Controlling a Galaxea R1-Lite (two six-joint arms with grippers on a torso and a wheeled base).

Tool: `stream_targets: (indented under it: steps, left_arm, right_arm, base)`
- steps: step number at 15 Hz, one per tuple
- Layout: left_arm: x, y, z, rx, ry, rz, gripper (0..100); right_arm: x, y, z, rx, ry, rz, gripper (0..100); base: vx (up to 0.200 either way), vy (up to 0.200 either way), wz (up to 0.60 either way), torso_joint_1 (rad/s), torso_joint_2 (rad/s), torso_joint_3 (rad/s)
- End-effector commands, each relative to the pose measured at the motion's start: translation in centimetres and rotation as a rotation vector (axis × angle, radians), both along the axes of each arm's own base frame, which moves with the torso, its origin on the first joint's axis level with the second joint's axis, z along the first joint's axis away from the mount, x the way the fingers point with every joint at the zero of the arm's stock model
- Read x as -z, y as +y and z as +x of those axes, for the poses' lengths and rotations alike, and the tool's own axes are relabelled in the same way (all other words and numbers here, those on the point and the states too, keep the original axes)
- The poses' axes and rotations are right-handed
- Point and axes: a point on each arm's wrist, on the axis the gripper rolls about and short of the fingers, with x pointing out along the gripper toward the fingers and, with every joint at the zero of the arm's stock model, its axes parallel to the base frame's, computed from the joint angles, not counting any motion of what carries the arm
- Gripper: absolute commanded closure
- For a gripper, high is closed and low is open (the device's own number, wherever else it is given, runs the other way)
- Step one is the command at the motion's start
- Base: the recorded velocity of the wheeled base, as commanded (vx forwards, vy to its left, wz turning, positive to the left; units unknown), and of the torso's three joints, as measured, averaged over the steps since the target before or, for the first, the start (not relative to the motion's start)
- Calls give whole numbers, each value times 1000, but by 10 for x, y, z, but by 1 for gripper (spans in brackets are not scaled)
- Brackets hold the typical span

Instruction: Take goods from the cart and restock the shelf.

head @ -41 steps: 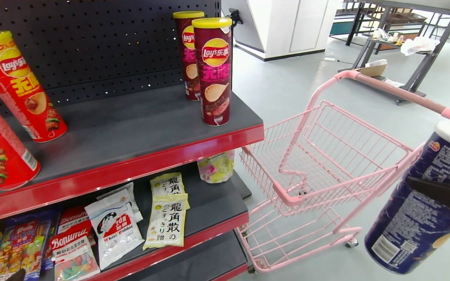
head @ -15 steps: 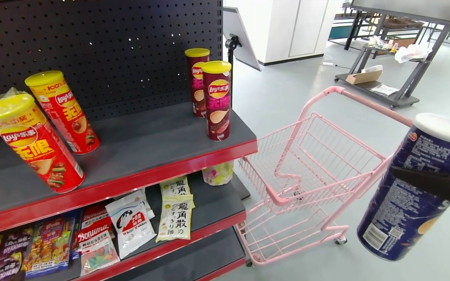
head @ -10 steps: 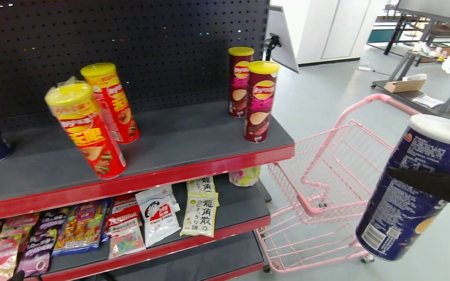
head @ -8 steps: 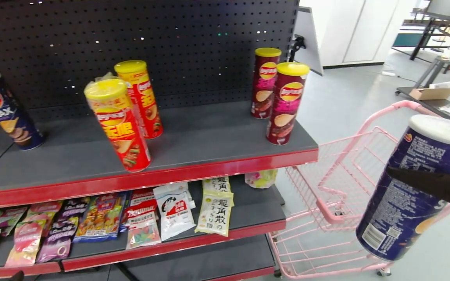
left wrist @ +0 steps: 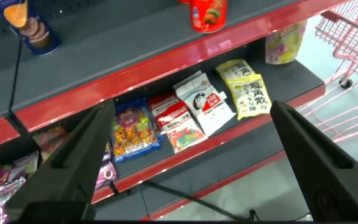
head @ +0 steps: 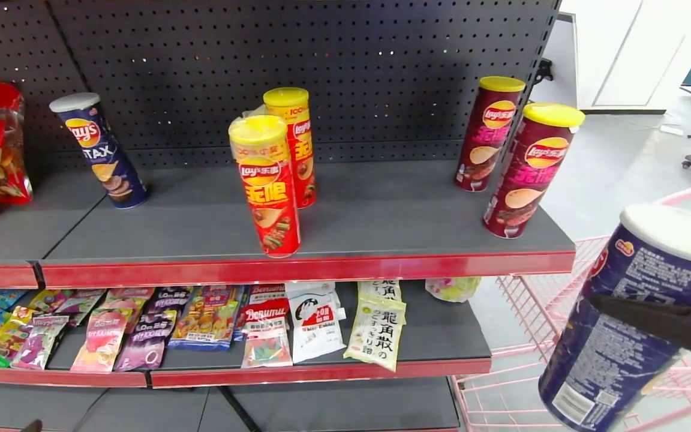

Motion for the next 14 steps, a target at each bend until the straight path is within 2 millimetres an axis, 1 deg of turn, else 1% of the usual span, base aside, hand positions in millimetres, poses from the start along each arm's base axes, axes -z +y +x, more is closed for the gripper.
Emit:
stream_targets:
  steps: [1,6,8,10,14]
  left_arm:
    - [0,0,0,-2,-1,-1,0]
    - [0,0,-1,-3,-5,0,0]
    - [0,0,-1,-3,-6,-1,0]
    - [0,1,-3,-3,-15,-3,0]
    - [1,1,-3,-3,-11,-2,0]
  right_arm:
    - [2,0,-4,-25,-1,-1,100]
    - [6,-1,-7,-52,-22,-29,100]
    - [10,-3,-15,-118,-17,-6,100]
    - [13,-5,-20,-127,-19,-2,100]
    - [12,-8,-30,-149,-46,8,100]
  base:
    - [0,200,0,2,-2,-2]
    - [0,200,0,-1,1,2]
    - [0,200,0,7,2,0]
    - [0,200,0,2,2,0]
    - [0,200,0,2,0,6]
